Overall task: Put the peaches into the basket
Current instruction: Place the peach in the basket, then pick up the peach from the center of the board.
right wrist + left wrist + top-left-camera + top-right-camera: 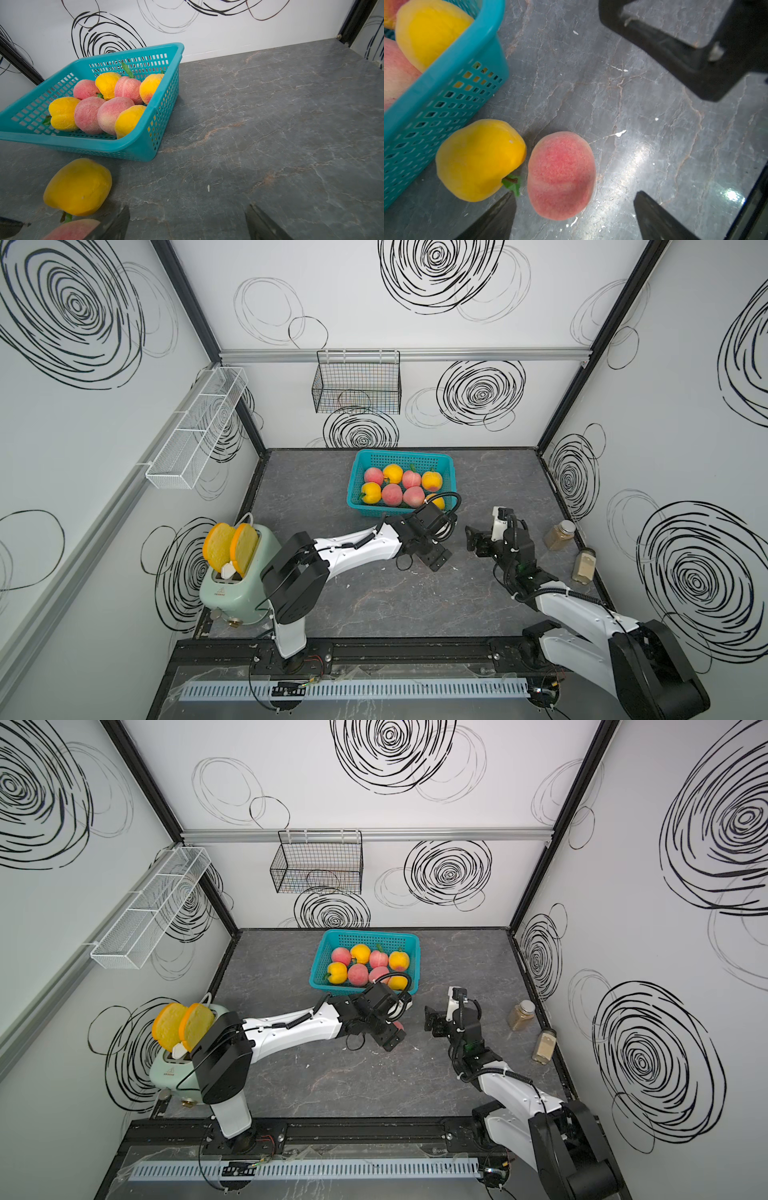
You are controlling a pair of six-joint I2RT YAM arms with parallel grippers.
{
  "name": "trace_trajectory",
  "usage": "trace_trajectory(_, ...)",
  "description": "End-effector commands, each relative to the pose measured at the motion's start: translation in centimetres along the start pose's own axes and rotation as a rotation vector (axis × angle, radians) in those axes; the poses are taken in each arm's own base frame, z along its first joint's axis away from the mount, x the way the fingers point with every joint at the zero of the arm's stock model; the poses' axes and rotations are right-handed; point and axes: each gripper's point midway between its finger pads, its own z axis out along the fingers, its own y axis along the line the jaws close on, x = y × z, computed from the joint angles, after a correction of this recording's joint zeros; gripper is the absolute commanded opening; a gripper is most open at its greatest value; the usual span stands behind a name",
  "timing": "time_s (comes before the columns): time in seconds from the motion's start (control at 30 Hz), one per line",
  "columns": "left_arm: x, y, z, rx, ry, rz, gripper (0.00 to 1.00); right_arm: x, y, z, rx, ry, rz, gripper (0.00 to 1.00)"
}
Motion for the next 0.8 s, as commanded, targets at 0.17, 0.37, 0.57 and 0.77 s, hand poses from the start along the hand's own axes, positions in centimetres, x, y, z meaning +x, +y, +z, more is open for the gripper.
trace_trajectory(0.17, 0.2, 0.0, 1.0, -0.040, 0.044, 0.061, 0.93, -1.7, 0.3, 0.0, -0.009, -0.044, 0.015, 0.91)
trace_trajectory(0.37, 0.6, -0.3, 2.0, -0.027, 0.123, 0.074, 0.93, -1.8, 0.3, 0.0, -0.011, -0.046, 0.015, 0.91)
trace_trajectory(0.57, 0.8, -0.2, 2.1, -0.039, 0.144, 0.077, 0.93, -1.8, 0.3, -0.1, -0.011, -0.050, 0.017, 0.91)
trace_trajectory(0.77, 1.2, -0.2, 2.6, -0.044, 0.169, 0.093, 0.90, -1.8, 0.4, -0.1, -0.015, -0.047, 0.016, 0.91)
